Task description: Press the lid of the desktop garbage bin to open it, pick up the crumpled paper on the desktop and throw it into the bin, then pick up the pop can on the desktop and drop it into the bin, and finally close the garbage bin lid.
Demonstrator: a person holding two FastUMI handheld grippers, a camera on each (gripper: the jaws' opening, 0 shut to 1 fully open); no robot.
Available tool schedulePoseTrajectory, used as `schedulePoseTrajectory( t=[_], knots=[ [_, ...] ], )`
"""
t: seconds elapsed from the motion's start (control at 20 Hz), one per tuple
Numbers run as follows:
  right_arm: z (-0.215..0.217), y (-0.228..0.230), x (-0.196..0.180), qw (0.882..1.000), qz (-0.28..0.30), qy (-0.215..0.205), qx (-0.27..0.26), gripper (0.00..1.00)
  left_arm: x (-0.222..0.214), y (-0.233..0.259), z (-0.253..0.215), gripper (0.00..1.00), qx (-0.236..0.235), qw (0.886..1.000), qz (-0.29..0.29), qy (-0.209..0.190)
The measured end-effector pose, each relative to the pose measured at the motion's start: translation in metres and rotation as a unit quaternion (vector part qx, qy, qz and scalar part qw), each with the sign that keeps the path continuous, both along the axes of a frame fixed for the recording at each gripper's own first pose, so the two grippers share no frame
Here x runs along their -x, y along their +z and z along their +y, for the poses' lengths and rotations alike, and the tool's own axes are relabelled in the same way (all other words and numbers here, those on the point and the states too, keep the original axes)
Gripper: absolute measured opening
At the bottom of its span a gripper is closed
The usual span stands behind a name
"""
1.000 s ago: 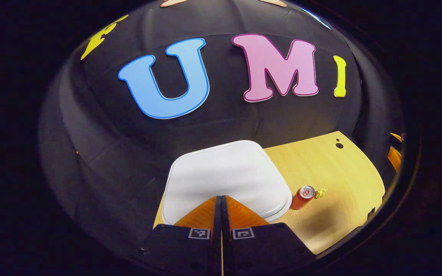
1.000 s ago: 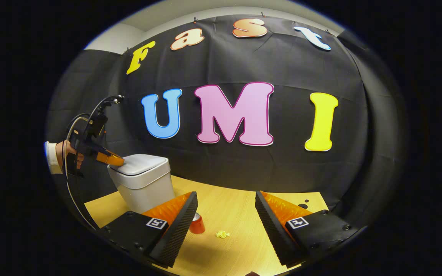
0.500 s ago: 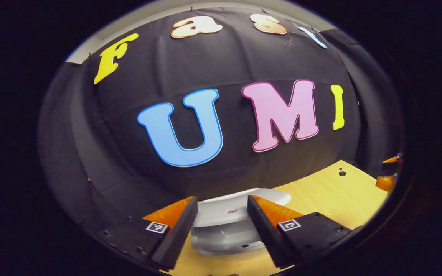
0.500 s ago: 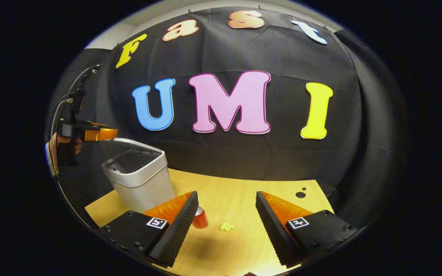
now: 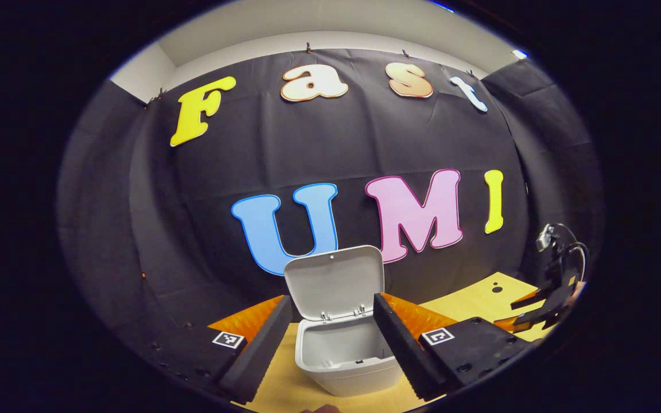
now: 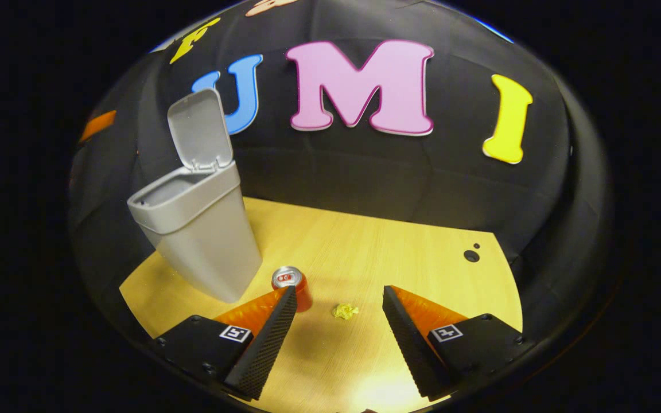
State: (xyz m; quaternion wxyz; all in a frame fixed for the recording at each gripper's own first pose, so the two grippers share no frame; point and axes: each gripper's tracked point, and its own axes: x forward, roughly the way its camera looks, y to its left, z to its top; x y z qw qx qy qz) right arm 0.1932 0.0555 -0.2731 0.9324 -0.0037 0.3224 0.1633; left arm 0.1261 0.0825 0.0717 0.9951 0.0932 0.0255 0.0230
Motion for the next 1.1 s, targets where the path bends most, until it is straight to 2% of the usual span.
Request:
schedulePoseTrajectory(
  t=[0.2, 0.4, 0.75, 0.8, 0.9, 1.1],
  knots=[
    [0.010, -0.078, -0.016, 0.996, 0.070, 0.041, 0.046, 0.98, 0.044, 0.002, 0.025, 0.96, 0.019, 0.999, -0.008, 0.039],
    [0.008, -0.146, -0.025, 0.986, 0.146, 0.046, 0.067, 0.98, 0.070, 0.001, 0.040, 0.97, 0.020, 0.997, -0.009, 0.071],
    [0.009, -0.191, -0.043, 0.980, 0.187, 0.020, 0.059, 0.97, 0.088, -0.003, 0.041, 0.94, 0.007, 0.996, 0.006, 0.094],
    [0.009, -0.197, -0.043, 0.979, 0.194, 0.018, 0.059, 0.78, 0.091, -0.004, 0.040, 0.96, 0.004, 0.995, 0.008, 0.096],
    [0.003, -0.196, -0.044, 0.979, 0.194, 0.010, 0.064, 0.32, 0.094, -0.004, 0.041, 0.96, -0.001, 0.995, 0.010, 0.098],
    [0.002, -0.187, -0.043, 0.981, 0.179, 0.019, 0.069, 0.30, 0.096, -0.007, 0.042, 0.96, 0.006, 0.995, 0.012, 0.098]
  ],
)
